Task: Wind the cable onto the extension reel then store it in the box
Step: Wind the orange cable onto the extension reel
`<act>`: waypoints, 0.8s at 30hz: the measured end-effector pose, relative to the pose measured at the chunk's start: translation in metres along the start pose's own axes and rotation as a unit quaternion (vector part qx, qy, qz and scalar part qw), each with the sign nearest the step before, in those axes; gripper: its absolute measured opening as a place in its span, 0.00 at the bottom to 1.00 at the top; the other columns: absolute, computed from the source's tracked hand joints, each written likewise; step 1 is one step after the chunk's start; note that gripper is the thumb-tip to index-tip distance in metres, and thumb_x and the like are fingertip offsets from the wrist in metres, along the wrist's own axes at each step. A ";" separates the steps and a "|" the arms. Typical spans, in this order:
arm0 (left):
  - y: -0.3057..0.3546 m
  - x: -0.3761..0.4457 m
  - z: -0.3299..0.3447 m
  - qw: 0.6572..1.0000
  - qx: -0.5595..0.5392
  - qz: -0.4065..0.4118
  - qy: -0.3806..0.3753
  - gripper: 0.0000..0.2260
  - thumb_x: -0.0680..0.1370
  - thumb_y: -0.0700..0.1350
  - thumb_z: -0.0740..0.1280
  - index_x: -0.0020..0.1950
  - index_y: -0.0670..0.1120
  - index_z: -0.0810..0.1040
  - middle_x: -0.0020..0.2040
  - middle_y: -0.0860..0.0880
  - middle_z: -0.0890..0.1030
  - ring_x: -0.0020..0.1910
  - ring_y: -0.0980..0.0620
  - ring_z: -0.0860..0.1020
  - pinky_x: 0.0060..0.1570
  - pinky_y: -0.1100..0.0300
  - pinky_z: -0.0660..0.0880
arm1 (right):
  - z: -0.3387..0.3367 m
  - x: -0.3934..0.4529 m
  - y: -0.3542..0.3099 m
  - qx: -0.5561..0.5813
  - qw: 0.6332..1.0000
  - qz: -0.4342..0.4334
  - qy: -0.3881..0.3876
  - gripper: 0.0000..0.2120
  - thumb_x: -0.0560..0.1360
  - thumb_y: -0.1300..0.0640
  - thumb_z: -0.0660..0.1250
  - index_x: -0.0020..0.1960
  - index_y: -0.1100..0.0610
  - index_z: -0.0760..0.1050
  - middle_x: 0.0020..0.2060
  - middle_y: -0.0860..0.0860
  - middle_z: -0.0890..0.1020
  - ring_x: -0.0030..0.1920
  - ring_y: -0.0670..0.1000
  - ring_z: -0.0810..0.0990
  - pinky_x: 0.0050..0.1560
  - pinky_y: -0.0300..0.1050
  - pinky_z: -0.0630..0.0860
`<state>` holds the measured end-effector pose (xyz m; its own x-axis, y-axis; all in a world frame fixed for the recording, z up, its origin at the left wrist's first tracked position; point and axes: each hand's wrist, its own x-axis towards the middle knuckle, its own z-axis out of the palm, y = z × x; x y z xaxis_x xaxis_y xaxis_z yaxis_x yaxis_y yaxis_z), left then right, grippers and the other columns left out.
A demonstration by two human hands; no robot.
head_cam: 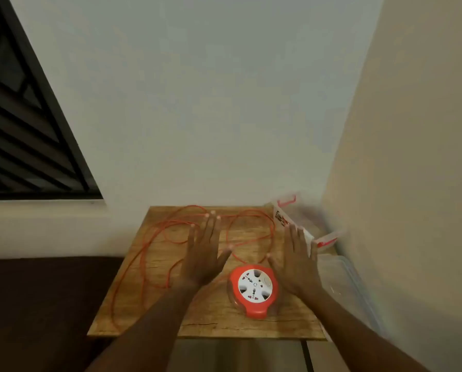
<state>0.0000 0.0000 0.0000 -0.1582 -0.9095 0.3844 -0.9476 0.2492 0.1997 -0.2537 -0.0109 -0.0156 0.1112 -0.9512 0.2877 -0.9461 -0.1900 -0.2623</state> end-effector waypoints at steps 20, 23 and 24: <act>0.019 -0.047 0.120 0.919 -0.242 -0.274 -0.147 0.17 0.84 0.54 0.64 0.66 0.44 0.77 0.60 0.46 0.82 0.58 0.47 0.80 0.60 0.52 0.76 | 0.099 -0.029 0.004 0.173 0.941 0.144 -0.254 0.48 0.72 0.34 0.66 0.80 0.51 0.46 0.79 0.51 0.57 0.77 0.53 0.59 0.74 0.54 0.63; 0.024 -0.038 0.125 0.885 -0.293 -0.335 -0.133 0.14 0.84 0.50 0.66 0.62 0.42 0.81 0.58 0.44 0.84 0.59 0.45 0.79 0.64 0.49 0.74 | 0.102 -0.022 0.000 0.193 0.935 0.165 -0.248 0.50 0.69 0.35 0.69 0.80 0.52 0.46 0.78 0.52 0.57 0.75 0.55 0.60 0.73 0.55 0.64; 0.023 -0.035 0.126 0.874 -0.313 -0.349 -0.131 0.12 0.83 0.50 0.68 0.58 0.41 0.82 0.55 0.43 0.84 0.58 0.43 0.80 0.62 0.47 0.75 | 0.101 -0.020 -0.003 0.196 0.936 0.164 -0.243 0.51 0.68 0.34 0.69 0.80 0.52 0.46 0.77 0.51 0.57 0.75 0.55 0.60 0.72 0.55 0.65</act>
<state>-0.0511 -0.0046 -0.1220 0.2625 -0.9369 -0.2310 -0.5146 -0.3385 0.7878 -0.2222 -0.0161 -0.1138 0.0495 -0.9539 -0.2960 -0.7805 0.1480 -0.6074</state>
